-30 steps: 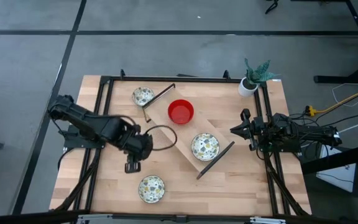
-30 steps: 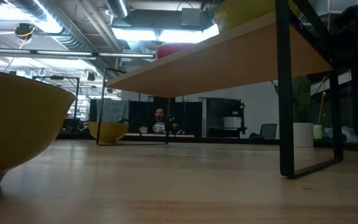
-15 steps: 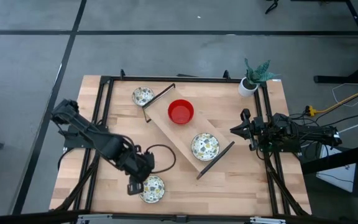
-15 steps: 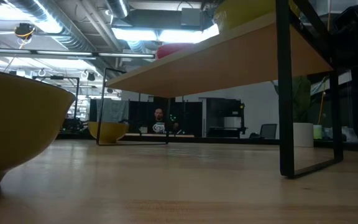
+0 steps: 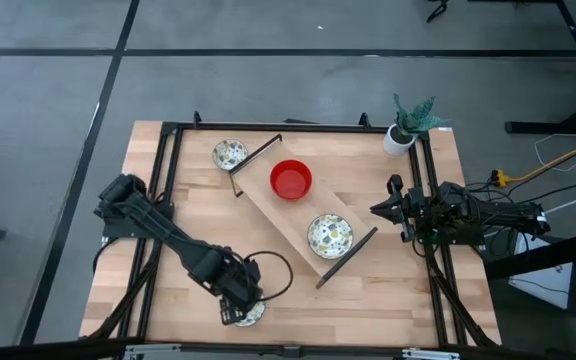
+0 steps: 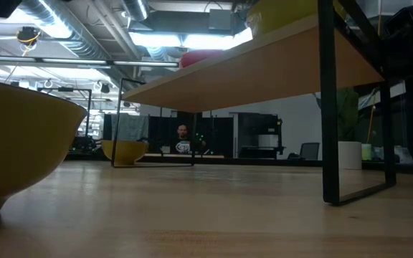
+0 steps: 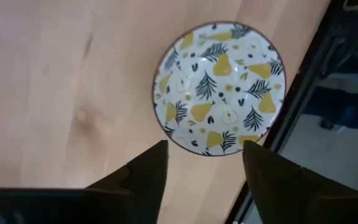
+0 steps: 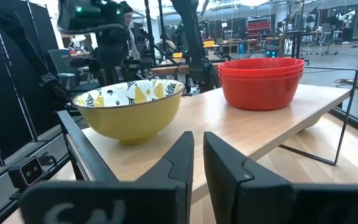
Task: Pick & Place Mini bowls
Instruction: Stack the bottom white patterned bowl on top of the white patterned bowl on the shelf
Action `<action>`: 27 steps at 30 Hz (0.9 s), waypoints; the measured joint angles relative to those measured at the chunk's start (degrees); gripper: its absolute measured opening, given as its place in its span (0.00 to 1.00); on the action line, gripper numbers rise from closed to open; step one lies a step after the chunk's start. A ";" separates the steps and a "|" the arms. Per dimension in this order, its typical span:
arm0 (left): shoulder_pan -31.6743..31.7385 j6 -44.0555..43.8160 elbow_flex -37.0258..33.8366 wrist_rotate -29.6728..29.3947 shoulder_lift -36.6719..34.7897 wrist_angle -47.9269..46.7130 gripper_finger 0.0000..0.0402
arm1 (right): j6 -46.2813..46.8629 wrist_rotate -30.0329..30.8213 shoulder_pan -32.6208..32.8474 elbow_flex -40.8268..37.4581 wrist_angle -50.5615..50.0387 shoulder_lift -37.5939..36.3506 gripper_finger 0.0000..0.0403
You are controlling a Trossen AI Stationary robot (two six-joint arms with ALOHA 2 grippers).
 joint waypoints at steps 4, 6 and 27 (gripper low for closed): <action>-0.41 -0.43 0.00 1.98 2.37 0.34 0.56 | 0.00 0.00 0.02 0.00 -0.04 0.00 0.10; -0.57 -1.55 0.00 2.55 2.98 0.35 0.57 | 0.00 0.00 0.01 0.00 -0.04 0.00 0.10; 3.66 -3.13 -6.93 -1.17 3.65 8.77 0.56 | 0.00 0.01 0.00 0.00 -0.09 0.00 0.10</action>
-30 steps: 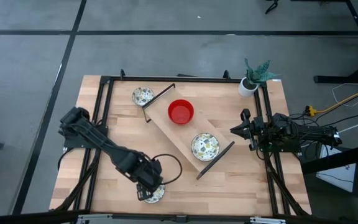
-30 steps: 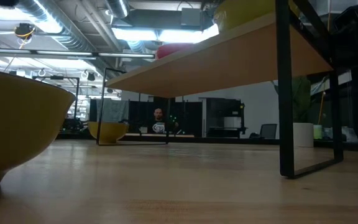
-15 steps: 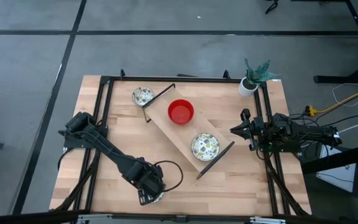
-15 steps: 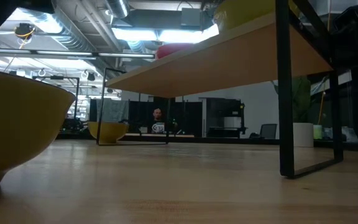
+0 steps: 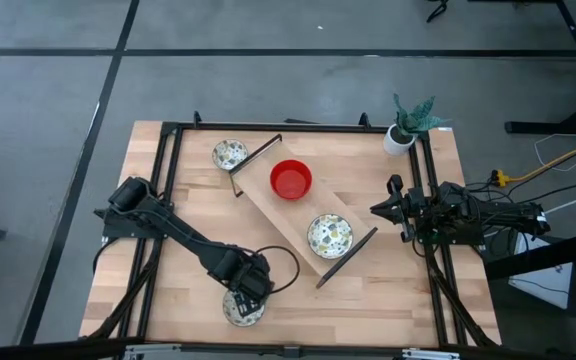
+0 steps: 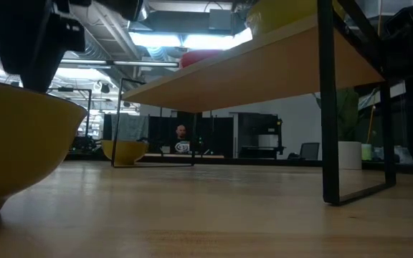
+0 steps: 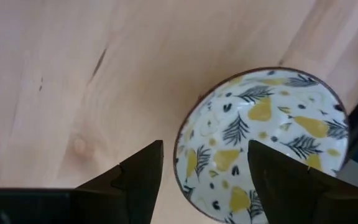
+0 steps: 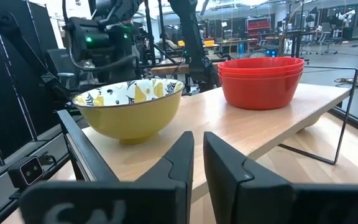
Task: Pick & Place Mini bowls
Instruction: Stack the bottom white patterned bowl on top of the white patterned bowl on the shelf
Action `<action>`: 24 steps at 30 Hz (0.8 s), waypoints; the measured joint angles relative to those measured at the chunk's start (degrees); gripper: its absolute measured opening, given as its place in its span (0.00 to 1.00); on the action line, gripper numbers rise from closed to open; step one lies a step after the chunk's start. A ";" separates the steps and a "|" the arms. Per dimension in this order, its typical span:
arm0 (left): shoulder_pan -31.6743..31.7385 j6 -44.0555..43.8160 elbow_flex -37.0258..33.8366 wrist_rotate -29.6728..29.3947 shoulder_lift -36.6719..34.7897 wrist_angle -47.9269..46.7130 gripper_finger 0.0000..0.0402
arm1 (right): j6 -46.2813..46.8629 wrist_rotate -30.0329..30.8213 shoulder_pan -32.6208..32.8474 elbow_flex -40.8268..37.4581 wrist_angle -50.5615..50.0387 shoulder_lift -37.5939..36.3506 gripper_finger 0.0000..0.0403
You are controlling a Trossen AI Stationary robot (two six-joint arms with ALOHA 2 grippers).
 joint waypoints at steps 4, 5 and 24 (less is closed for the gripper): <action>0.32 0.02 -2.35 0.39 0.00 0.61 0.56 | 0.00 -0.01 0.00 0.00 -0.02 0.00 0.10; 0.32 0.02 -2.79 0.42 0.00 0.53 0.56 | 0.00 -0.01 0.01 0.00 -0.02 0.00 0.10; 1.15 6.19 -4.60 1.13 0.00 1.44 0.56 | 0.00 -0.01 0.01 0.00 -0.04 0.00 0.10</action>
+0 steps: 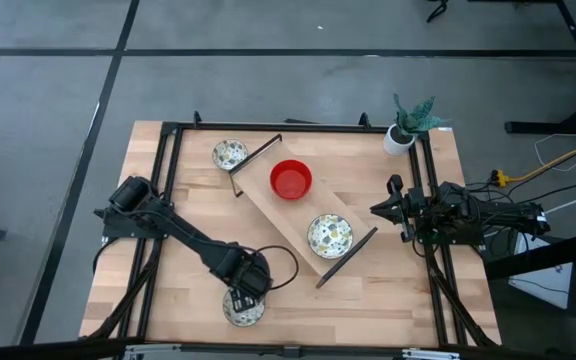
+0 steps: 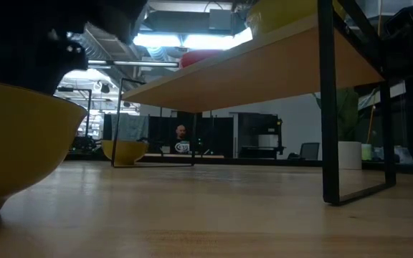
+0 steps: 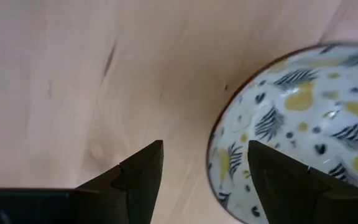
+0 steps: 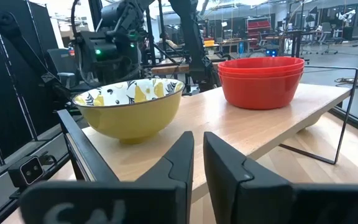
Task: Pick & Place Mini bowls
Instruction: Stack the bottom white patterned bowl on top of the white patterned bowl on the shelf
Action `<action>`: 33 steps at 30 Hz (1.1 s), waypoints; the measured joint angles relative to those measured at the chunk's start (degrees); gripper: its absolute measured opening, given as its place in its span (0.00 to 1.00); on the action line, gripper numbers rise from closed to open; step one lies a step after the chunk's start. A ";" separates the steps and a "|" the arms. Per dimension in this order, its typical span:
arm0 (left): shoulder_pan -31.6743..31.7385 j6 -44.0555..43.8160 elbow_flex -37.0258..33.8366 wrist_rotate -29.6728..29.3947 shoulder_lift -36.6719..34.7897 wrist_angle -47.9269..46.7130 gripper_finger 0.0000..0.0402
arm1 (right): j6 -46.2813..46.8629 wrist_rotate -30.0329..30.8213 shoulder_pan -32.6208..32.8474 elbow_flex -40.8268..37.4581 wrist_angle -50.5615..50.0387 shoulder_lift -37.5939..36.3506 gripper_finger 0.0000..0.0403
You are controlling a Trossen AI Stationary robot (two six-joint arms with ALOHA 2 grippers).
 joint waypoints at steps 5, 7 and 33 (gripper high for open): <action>0.67 0.02 -2.76 3.85 0.00 0.49 0.56 | 0.00 0.00 0.00 0.00 -0.23 0.00 0.10; 0.65 0.02 -3.27 3.81 0.00 0.59 0.56 | 0.00 0.00 -0.01 0.00 -0.40 0.00 0.10; 0.63 0.02 -3.45 3.87 0.00 3.22 0.27 | 0.00 0.00 0.02 0.00 -1.57 0.00 0.10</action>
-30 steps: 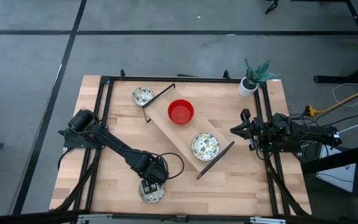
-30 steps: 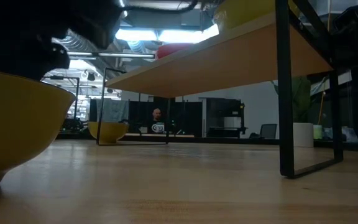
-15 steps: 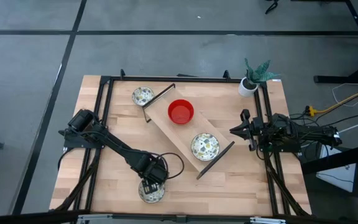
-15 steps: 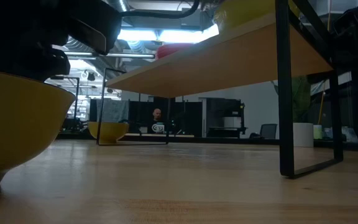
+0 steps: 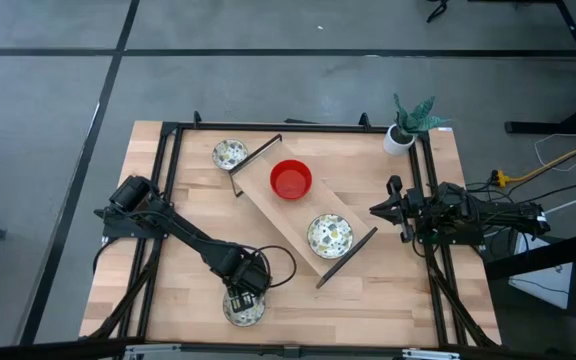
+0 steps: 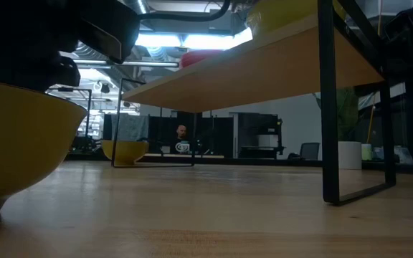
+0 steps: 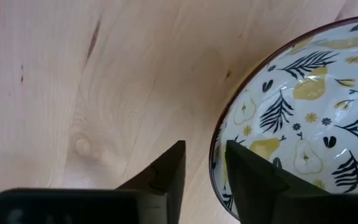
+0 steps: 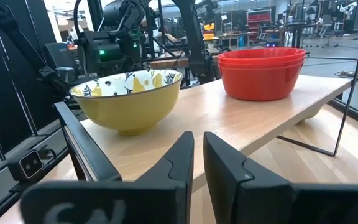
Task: Pick & Place Mini bowls
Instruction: Stack the bottom white patterned bowl on top of the white patterned bowl on the shelf
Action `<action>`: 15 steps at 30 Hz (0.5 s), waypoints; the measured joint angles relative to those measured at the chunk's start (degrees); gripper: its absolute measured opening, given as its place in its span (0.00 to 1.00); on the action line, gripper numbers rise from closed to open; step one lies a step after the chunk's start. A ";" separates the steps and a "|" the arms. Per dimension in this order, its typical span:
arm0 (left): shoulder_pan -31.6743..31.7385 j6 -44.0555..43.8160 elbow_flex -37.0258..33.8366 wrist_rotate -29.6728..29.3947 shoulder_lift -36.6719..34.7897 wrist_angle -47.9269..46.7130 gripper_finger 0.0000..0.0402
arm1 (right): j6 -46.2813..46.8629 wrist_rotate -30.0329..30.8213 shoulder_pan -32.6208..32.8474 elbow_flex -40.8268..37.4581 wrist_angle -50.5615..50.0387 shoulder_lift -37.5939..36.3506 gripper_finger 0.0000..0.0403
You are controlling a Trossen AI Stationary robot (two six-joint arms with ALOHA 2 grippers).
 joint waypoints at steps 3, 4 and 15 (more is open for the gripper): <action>0.00 0.00 0.00 0.33 0.00 -0.02 0.22 | 0.00 0.01 0.00 0.00 0.00 -0.01 0.10; 0.00 0.02 0.00 0.70 0.00 -0.02 0.20 | 0.00 0.00 -0.01 0.00 0.00 0.00 0.10; 0.04 0.50 0.07 3.17 -0.17 0.11 0.03 | 0.00 0.00 0.00 0.00 0.00 0.00 0.10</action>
